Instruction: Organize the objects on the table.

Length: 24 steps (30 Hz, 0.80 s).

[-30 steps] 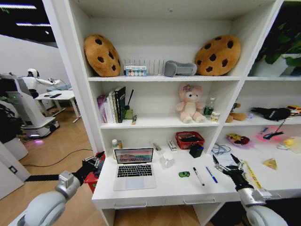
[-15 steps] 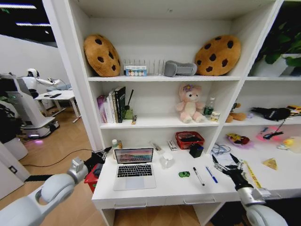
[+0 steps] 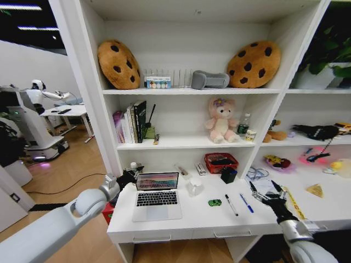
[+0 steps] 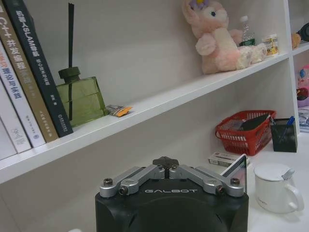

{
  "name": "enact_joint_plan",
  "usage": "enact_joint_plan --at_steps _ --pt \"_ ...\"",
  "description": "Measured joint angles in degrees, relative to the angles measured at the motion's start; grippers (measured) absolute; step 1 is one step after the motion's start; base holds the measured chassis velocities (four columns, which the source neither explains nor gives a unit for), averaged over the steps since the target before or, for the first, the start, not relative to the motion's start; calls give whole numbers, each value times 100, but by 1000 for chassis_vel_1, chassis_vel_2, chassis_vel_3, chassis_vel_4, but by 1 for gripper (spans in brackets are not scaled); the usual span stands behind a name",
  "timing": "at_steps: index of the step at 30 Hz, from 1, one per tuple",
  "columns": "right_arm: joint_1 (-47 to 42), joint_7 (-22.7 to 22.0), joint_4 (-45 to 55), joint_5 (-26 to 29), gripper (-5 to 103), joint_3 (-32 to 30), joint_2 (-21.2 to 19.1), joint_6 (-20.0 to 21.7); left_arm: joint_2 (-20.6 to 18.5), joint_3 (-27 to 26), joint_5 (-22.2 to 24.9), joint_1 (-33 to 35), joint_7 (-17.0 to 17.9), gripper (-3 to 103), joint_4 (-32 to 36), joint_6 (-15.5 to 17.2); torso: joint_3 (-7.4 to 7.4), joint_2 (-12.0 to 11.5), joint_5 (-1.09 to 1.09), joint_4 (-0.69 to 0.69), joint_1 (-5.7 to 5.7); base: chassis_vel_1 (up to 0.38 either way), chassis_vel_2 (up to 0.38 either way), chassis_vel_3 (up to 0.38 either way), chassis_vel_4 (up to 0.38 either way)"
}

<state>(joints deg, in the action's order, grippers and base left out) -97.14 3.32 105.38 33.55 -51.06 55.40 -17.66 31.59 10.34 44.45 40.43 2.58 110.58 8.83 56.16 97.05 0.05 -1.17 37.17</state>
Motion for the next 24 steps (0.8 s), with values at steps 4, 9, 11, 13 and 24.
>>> enact_joint_plan --at_steps 4,9,11,13,24 --pt "18 -4 -34 -2 100 10 25 0 94 544 78 -497 12 0 -183 22 0 0 1 0 0 0 0 0 0" --pt "-5 -6 -59 -3 100 8 80 -23 292 1358 108 -1149 12 0 -522 32 0 0 0 1 0 0 0 0 0" --pt "-17 -5 -81 -1 100 -2 82 -43 358 1515 114 -1286 11 0 -602 36 0 0 1 1 0 0 0 0 0" --pt "-23 -5 -104 -1 100 -7 82 -61 427 1637 115 -1414 11 0 -685 38 0 0 0 1 0 0 0 0 0" --pt "-28 3 -225 4 100 19 97 -195 885 2315 303 -2256 3 0 -1495 83 0 0 1 1 0 0 0 0 0"
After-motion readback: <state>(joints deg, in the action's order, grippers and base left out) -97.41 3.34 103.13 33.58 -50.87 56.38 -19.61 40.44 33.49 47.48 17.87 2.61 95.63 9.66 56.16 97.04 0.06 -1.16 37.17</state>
